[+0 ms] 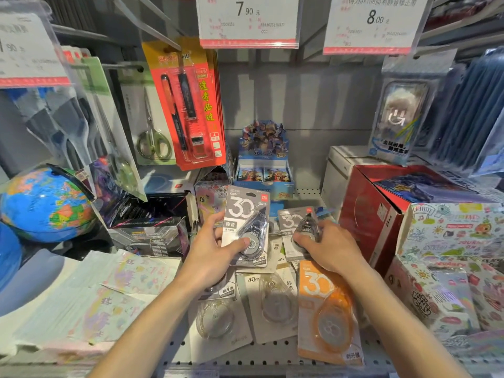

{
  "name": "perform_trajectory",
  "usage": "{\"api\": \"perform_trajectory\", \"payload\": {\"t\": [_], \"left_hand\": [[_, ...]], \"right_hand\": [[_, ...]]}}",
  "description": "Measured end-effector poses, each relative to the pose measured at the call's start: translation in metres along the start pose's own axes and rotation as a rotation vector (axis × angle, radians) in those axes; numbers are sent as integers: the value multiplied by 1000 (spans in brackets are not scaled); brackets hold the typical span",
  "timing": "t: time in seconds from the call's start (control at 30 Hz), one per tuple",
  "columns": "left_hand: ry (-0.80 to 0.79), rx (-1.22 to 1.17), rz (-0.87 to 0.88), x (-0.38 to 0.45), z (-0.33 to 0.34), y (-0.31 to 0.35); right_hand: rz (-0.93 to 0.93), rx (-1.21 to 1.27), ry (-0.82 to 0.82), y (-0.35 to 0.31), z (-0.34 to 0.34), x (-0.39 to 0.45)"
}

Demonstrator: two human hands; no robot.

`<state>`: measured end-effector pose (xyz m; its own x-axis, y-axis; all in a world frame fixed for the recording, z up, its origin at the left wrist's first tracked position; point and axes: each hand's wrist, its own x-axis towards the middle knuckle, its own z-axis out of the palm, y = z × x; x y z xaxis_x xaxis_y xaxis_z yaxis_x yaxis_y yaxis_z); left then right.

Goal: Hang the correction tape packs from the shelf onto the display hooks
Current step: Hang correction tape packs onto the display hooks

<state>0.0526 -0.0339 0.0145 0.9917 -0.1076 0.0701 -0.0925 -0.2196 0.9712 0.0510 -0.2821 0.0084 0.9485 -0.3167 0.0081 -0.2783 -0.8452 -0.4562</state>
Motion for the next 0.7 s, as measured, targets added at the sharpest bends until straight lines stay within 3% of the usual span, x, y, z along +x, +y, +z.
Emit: {"api": "perform_trajectory", "payload": {"t": [0.53, 0.7], "left_hand": [[30, -111, 65, -9, -8, 15], [27, -164, 118, -12, -13, 25]], "right_hand": [[-15, 701, 191, -9, -16, 0], [-73, 852, 153, -16, -31, -22]]}}
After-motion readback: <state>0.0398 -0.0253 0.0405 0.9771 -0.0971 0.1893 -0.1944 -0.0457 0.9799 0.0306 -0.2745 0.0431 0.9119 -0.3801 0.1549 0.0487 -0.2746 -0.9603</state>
